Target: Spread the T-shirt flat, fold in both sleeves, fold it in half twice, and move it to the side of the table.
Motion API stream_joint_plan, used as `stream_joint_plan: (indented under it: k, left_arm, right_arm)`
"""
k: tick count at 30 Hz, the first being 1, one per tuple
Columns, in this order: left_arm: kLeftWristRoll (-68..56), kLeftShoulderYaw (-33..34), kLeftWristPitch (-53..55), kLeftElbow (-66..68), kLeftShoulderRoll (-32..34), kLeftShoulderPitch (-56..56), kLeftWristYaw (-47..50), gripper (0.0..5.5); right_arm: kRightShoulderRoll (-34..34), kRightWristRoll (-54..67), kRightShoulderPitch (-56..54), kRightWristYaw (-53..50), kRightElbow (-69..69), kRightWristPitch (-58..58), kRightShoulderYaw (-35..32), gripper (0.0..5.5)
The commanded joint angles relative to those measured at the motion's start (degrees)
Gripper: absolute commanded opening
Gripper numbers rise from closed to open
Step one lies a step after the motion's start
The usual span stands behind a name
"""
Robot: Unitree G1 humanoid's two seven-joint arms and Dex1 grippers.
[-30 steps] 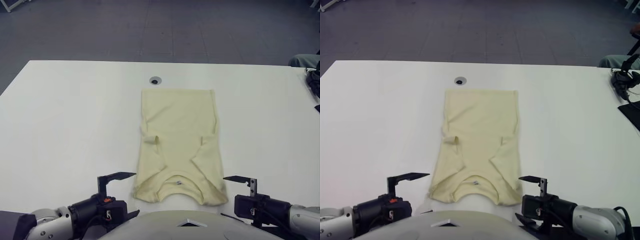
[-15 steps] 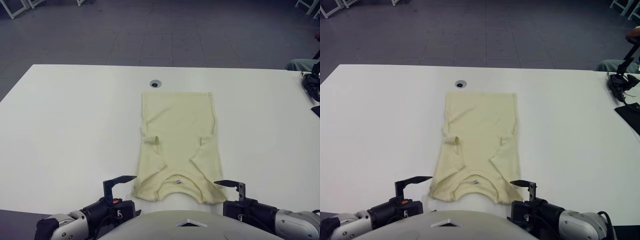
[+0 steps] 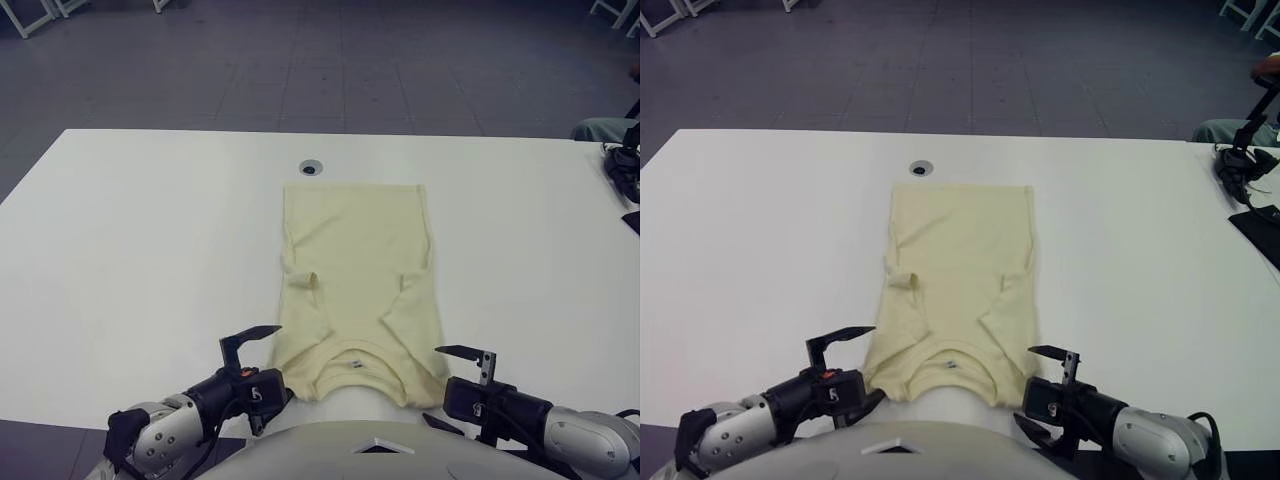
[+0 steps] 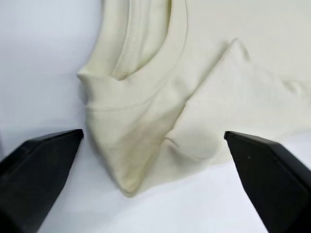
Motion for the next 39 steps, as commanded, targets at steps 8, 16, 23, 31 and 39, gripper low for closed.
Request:
stream_joint_plan:
  k: [8,16,23,31,39]
  left_arm:
    - [2.0,-0.5,0.3,0.0,4.5,3.3,-1.9,3.86]
    - [1.6,-0.3,0.8,1.2,4.9,3.4,-1.9,2.49]
    - [1.8,-0.4,0.9,1.4,5.4,4.0,-1.9,1.19]
    - [1.9,-1.4,0.5,1.0,5.6,3.7,-1.8,0.01]
    - [2.5,-1.9,0.5,0.4,5.4,3.6,-1.9,0.01]
  right_arm:
    - [-2.6,-3.8,0.8,-1.1,2.0,5.0,0.9,5.4]
    - [-3.4,-3.6,0.7,-1.8,1.6,5.3,1.3,5.4]
    - [-4.1,-3.4,1.0,-2.1,1.4,5.2,1.4,5.4]
    - [-4.6,-4.7,1.7,-2.4,0.9,5.4,1.7,5.19]
    - [-5.1,-4.8,2.1,-1.7,0.9,6.0,1.9,4.04]
